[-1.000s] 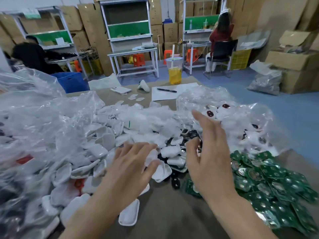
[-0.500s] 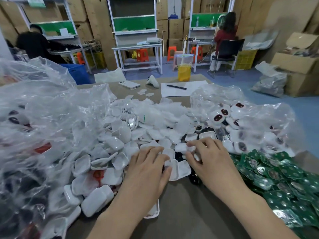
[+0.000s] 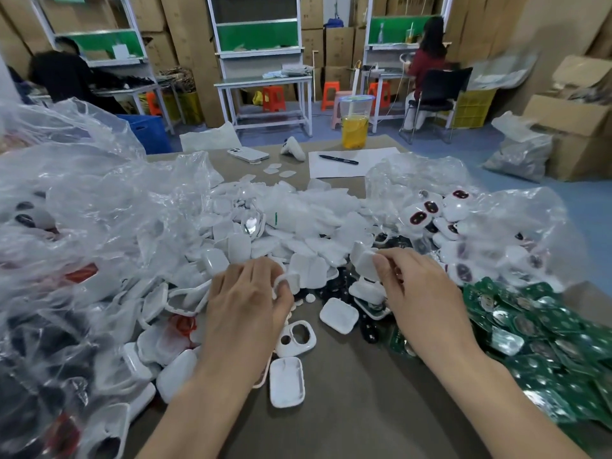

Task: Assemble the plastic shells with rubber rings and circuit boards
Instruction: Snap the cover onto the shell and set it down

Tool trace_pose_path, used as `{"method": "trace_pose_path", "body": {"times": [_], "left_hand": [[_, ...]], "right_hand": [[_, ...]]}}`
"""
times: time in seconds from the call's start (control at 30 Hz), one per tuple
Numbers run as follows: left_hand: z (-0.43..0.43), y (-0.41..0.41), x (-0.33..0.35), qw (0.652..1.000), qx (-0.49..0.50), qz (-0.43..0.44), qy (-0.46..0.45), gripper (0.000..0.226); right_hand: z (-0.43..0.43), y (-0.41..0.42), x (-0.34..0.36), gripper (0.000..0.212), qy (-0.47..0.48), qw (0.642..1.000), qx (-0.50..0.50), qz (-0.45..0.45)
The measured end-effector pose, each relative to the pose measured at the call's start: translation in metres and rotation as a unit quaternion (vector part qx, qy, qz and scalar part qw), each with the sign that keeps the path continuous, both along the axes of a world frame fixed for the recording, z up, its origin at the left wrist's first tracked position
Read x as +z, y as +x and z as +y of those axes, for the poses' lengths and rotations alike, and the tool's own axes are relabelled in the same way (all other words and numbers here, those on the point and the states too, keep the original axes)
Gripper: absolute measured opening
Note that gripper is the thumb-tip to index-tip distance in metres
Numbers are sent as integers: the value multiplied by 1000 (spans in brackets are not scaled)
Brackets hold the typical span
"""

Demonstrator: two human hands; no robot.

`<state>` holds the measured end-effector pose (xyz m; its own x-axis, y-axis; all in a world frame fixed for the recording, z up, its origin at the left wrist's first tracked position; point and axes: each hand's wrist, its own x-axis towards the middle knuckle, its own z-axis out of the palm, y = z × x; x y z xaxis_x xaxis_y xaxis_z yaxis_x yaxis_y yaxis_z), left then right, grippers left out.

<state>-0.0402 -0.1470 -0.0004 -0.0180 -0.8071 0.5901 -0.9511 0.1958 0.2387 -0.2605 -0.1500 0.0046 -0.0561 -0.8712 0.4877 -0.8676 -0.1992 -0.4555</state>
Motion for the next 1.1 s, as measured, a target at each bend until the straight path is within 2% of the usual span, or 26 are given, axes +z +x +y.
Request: {"method": "trace_pose_path", "body": {"times": [0.07,0.17,0.27,0.4,0.5,0.63,1.03,1.1], "left_hand": [[1,0,-1,1000,-6,-9,-4,14],[6,-3,-4,998,-56,-30,15,30],[12,-11,-5,992,-120,-33,35,44],[14,-19,-6,976,-210,-64,4,39],[13,-21,-10,963,-253,-97,12,34],[12,-22,-11,970,-216,-103,49,35],[16,-21,-4,979,-157,-113,67,41],[17,-21,-4,979,-157,-113,67,42]], "right_hand": [[0,-1,1,36,-24,999,4,-32],[-1,-4,2,34,-21,998,16,-51],[-1,-5,1,40,45,999,21,-9],[4,-7,5,29,57,997,7,56],[7,-12,6,31,120,989,15,88],[7,-11,9,47,170,977,36,121],[6,-11,7,40,76,988,42,127],[6,-11,6,29,79,986,38,141]]}}
